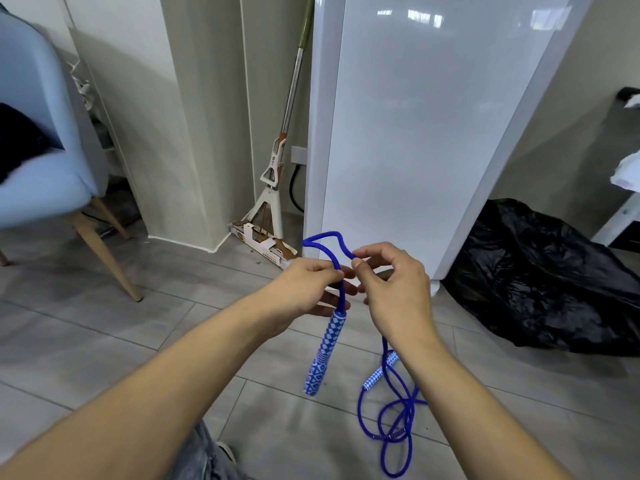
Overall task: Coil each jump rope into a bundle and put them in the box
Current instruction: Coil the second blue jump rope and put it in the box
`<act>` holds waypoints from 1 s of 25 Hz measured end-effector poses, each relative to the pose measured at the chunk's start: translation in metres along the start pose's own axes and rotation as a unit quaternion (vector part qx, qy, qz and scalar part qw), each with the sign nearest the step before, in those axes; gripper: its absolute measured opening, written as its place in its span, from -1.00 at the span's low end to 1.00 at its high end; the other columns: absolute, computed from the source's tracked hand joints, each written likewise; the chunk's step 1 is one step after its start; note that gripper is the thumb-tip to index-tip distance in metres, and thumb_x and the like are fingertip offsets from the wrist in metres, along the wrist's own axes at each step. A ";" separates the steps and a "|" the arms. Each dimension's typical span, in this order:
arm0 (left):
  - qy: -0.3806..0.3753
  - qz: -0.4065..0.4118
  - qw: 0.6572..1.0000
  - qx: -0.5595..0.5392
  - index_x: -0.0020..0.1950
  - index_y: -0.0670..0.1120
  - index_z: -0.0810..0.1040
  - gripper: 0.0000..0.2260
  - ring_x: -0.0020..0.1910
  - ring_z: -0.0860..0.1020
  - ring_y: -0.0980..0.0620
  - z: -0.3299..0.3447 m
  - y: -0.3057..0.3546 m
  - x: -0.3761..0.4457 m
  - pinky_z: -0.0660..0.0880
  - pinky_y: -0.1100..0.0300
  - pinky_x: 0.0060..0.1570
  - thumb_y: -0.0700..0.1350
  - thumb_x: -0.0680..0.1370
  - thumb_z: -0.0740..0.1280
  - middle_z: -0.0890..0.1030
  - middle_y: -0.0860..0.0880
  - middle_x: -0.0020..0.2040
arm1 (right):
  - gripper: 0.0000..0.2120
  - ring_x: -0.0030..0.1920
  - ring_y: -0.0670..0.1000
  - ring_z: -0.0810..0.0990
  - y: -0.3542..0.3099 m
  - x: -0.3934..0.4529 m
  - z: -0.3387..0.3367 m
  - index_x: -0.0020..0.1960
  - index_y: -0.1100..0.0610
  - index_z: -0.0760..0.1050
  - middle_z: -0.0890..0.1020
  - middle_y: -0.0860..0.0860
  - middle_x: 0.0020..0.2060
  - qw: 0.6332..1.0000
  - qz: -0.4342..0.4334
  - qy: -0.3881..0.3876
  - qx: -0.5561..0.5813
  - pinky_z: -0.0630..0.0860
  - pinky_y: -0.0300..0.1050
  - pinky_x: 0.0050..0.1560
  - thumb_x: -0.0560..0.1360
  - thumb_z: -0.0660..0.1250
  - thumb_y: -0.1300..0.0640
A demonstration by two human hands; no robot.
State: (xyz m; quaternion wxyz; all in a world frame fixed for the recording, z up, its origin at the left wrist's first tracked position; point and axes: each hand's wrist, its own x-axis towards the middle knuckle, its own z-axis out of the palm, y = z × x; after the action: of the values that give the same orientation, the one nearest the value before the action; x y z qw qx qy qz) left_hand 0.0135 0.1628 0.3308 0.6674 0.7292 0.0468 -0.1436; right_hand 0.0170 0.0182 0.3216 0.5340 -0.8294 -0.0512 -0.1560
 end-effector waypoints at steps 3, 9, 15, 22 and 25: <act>0.021 -0.006 0.997 -0.069 0.10 -0.20 0.61 -0.75 -0.16 0.71 -0.11 0.004 0.001 -0.001 0.62 0.08 -0.16 -0.12 0.65 0.18 0.71 -0.13 -0.10 | -0.86 -0.12 -0.10 0.63 0.002 -0.005 0.008 -0.02 -0.10 0.67 0.61 -0.08 -0.09 1.000 -0.009 -0.021 -0.013 0.55 -0.30 -0.12 0.56 0.39 0.12; 0.150 0.058 0.974 -0.161 0.03 -0.19 0.54 -0.76 -0.46 0.49 0.04 -0.003 -0.001 0.012 0.61 0.06 -0.23 -0.16 0.69 0.10 0.49 -0.06 -0.29 | -0.84 -0.17 -0.13 0.61 -0.002 -0.006 0.005 0.08 -0.05 0.57 0.63 -0.11 -0.13 0.996 0.004 -0.080 -0.046 0.44 -0.38 -0.22 0.58 0.30 0.17; 0.292 0.110 0.922 -0.228 -0.10 -0.14 0.51 -0.73 -0.60 0.21 0.15 -0.050 0.007 0.024 0.23 0.27 -0.55 -0.17 0.69 0.08 0.29 0.03 -0.43 | -0.71 -0.41 -0.02 0.61 0.020 0.021 -0.039 -0.17 0.10 0.63 0.62 -0.02 -0.41 0.969 0.104 -0.187 -0.124 0.60 -0.01 -0.14 0.63 0.25 0.01; 0.229 0.030 0.955 -0.189 -0.09 -0.16 0.53 -0.72 -0.60 0.15 0.12 -0.055 0.003 0.024 0.10 0.29 -0.58 -0.12 0.67 0.09 0.31 -0.01 -0.40 | -0.59 -0.50 -0.04 0.18 0.018 0.032 -0.058 -0.27 0.11 0.59 0.27 -0.13 -0.52 0.979 0.105 -0.177 0.009 0.15 -0.14 -0.41 0.66 0.11 0.12; 0.107 -0.006 0.987 -0.122 -0.01 -0.23 0.64 -0.65 -0.52 0.28 0.07 -0.031 0.002 0.014 0.18 0.25 -0.54 -0.10 0.66 0.10 0.51 -0.09 -0.27 | -0.69 -0.47 -0.04 0.22 0.011 0.022 -0.033 -0.12 0.15 0.50 0.30 -0.08 -0.49 0.988 0.042 -0.144 0.036 0.20 -0.15 -0.42 0.69 0.07 0.12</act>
State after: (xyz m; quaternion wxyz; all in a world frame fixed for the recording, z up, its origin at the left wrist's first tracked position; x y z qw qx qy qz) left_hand 0.0323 0.1915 0.3313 0.7419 0.6529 0.1393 -0.0617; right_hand 0.0337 -0.0183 0.3320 0.5563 -0.8250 -0.0988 -0.0104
